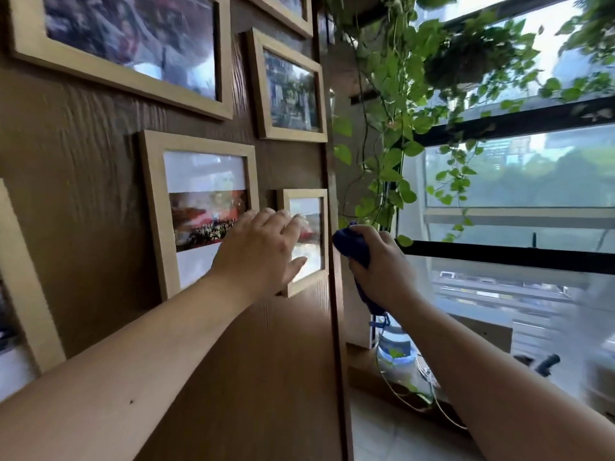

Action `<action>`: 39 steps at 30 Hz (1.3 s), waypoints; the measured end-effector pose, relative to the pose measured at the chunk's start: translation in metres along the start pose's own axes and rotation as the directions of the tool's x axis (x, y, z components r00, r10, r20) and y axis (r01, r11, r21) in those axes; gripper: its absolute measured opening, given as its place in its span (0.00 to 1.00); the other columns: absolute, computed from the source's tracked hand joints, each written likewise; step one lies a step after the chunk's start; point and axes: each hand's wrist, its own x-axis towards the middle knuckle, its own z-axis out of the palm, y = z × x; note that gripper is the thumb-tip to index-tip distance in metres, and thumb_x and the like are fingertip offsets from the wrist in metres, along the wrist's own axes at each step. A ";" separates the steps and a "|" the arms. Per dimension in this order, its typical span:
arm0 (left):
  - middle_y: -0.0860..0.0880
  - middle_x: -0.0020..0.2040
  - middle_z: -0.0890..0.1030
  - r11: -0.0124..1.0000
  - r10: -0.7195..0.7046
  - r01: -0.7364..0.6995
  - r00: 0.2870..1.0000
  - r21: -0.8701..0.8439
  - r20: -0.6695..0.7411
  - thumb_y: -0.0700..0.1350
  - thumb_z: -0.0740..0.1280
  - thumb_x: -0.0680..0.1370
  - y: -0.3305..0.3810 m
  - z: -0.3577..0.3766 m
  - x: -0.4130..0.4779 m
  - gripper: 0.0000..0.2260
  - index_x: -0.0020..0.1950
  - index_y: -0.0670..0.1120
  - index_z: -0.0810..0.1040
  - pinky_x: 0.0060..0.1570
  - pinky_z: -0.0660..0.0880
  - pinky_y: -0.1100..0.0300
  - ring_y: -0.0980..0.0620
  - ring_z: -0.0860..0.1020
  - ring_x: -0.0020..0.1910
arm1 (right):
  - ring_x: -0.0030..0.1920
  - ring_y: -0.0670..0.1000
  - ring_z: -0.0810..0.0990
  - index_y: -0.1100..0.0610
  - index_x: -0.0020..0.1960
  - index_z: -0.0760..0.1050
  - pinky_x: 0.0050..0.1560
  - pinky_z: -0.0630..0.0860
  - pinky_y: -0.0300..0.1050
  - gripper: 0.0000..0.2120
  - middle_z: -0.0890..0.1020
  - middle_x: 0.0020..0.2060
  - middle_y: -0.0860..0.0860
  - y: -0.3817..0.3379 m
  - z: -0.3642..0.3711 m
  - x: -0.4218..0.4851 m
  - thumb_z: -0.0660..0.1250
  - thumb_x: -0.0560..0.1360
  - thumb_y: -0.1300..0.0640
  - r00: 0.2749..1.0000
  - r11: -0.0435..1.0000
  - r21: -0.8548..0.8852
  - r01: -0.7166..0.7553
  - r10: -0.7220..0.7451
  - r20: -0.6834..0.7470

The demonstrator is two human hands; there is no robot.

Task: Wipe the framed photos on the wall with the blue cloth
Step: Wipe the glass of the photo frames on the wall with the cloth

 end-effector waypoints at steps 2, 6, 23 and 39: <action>0.40 0.66 0.75 1.000 -0.009 0.008 1.000 0.028 0.020 0.58 0.64 0.75 -0.010 0.013 0.012 0.29 0.70 0.41 0.69 0.65 0.67 0.45 0.40 0.72 0.65 | 0.47 0.56 0.78 0.45 0.66 0.65 0.36 0.71 0.45 0.22 0.75 0.54 0.52 0.002 0.017 0.013 0.65 0.74 0.50 1.000 0.999 0.031 -0.012 0.012 -0.020; 0.40 0.70 0.72 0.997 -0.012 0.008 0.999 0.071 0.042 0.60 0.62 0.76 -0.026 0.033 0.033 0.31 0.72 0.42 0.65 0.70 0.63 0.43 0.41 0.68 0.69 | 0.48 0.56 0.78 0.45 0.65 0.65 0.38 0.75 0.48 0.23 0.74 0.56 0.53 0.003 0.049 0.034 0.66 0.73 0.51 1.000 0.996 0.081 -0.027 0.028 -0.013; 0.37 0.77 0.56 0.912 -0.072 0.031 0.994 0.409 0.084 0.68 0.53 0.74 -0.035 0.097 0.102 0.41 0.76 0.41 0.51 0.73 0.44 0.37 0.36 0.52 0.75 | 0.54 0.55 0.75 0.44 0.67 0.64 0.42 0.76 0.51 0.24 0.70 0.62 0.50 0.018 0.142 0.125 0.67 0.73 0.52 0.990 0.900 0.418 0.122 -0.081 -0.114; 0.35 0.77 0.54 0.832 -0.173 0.073 0.976 0.549 0.132 0.72 0.54 0.72 -0.027 0.111 0.111 0.47 0.77 0.40 0.45 0.71 0.45 0.32 0.32 0.49 0.75 | 0.42 0.54 0.76 0.46 0.60 0.74 0.34 0.68 0.43 0.16 0.74 0.50 0.50 0.079 0.179 0.156 0.67 0.73 0.48 0.977 0.935 0.313 0.166 -0.114 -0.179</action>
